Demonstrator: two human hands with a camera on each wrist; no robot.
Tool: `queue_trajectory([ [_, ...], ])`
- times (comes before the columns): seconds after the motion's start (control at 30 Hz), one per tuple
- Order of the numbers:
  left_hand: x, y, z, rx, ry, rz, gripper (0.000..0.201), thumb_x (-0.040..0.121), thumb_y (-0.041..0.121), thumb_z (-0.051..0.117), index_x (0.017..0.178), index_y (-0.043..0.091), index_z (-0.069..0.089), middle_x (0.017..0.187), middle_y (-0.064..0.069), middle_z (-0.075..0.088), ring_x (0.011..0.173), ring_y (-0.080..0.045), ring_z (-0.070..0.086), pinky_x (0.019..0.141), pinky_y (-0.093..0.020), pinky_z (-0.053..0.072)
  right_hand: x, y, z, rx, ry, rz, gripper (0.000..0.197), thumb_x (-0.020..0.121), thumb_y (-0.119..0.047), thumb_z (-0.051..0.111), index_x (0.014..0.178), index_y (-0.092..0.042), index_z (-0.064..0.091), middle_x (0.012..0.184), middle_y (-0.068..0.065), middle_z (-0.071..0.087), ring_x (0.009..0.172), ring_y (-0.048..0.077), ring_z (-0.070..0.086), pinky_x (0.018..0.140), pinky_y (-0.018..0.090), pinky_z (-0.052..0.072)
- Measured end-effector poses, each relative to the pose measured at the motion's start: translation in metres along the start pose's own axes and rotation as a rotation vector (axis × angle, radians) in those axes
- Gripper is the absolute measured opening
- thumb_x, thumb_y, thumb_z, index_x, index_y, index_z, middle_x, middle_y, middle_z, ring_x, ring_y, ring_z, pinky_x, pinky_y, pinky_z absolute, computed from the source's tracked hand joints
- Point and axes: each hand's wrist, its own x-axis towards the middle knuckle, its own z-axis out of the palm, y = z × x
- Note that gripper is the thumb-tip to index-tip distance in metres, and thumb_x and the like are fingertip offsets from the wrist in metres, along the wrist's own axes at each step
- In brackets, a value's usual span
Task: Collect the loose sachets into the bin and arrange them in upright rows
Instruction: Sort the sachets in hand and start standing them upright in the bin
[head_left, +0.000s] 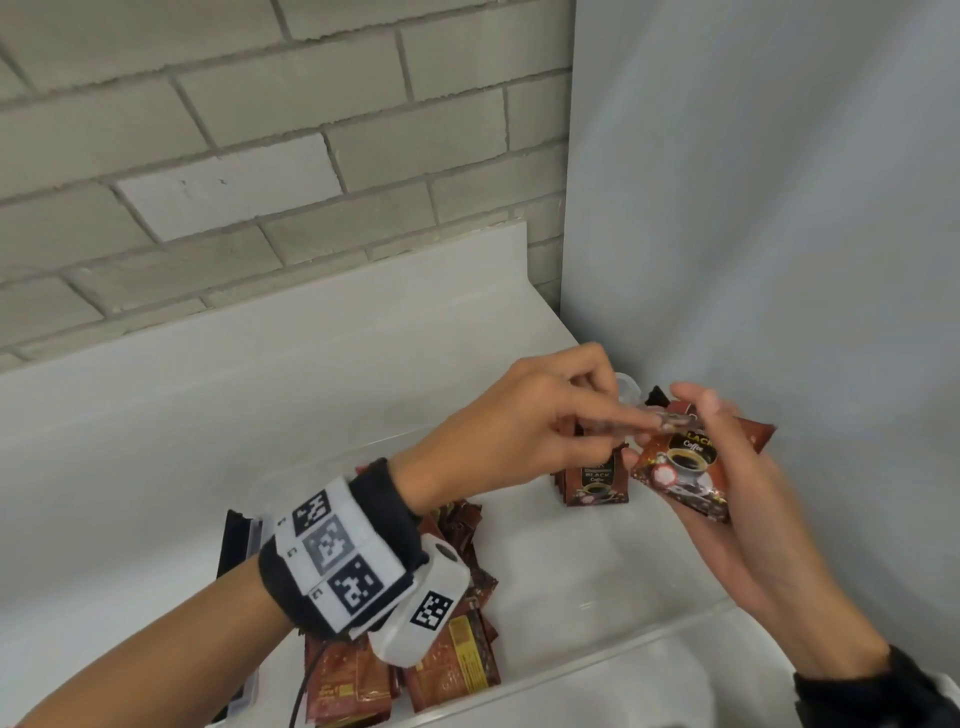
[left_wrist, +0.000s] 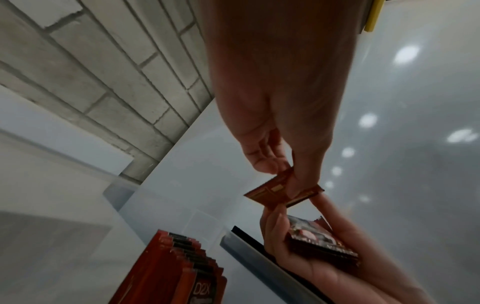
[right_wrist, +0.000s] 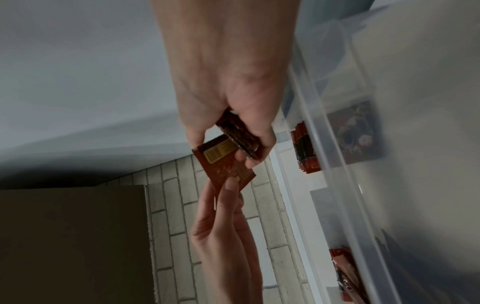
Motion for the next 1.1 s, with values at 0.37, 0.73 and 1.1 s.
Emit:
queue_trajectory([
  [0.37, -0.009, 0.0, -0.005, -0.023, -0.081, -0.155, 0.029, 0.077, 0.025, 0.077, 0.106, 0.02, 0.074, 0.102, 0.002, 0.039, 0.094, -0.011, 0.043, 0.079, -0.015, 0.039, -0.003, -0.001, -0.001, -0.083, -0.039, -0.011, 0.04, 0.071, 0.0, 0.058, 0.106, -0.019, 0.06, 0.092, 0.007, 0.073, 0.078, 0.018, 0.071, 0.06, 0.024, 0.056],
  [0.73, 0.003, 0.002, -0.009, -0.34, -0.14, -0.317, 0.027, 0.083, -0.001, 0.069, 0.11, 0.005, 0.069, 0.113, -0.012, 0.059, 0.107, -0.02, 0.059, 0.088, -0.037, 0.054, -0.007, 0.0, 0.0, -0.078, -0.094, -0.022, 0.049, 0.064, 0.005, 0.056, 0.106, -0.02, 0.058, 0.092, 0.007, 0.069, 0.082, 0.019, 0.067, 0.065, 0.024, 0.056],
  [1.1, 0.014, -0.026, 0.008, 0.192, -0.523, -0.112, 0.028, 0.082, 0.003, 0.069, 0.108, 0.012, 0.074, 0.084, 0.003, 0.047, 0.071, 0.008, 0.046, 0.068, -0.002, 0.03, -0.009, -0.002, 0.002, 0.04, 0.066, -0.14, 0.032, 0.074, -0.014, 0.062, 0.104, -0.025, 0.059, 0.078, -0.006, 0.06, 0.072, 0.008, 0.057, 0.091, 0.03, 0.039],
])
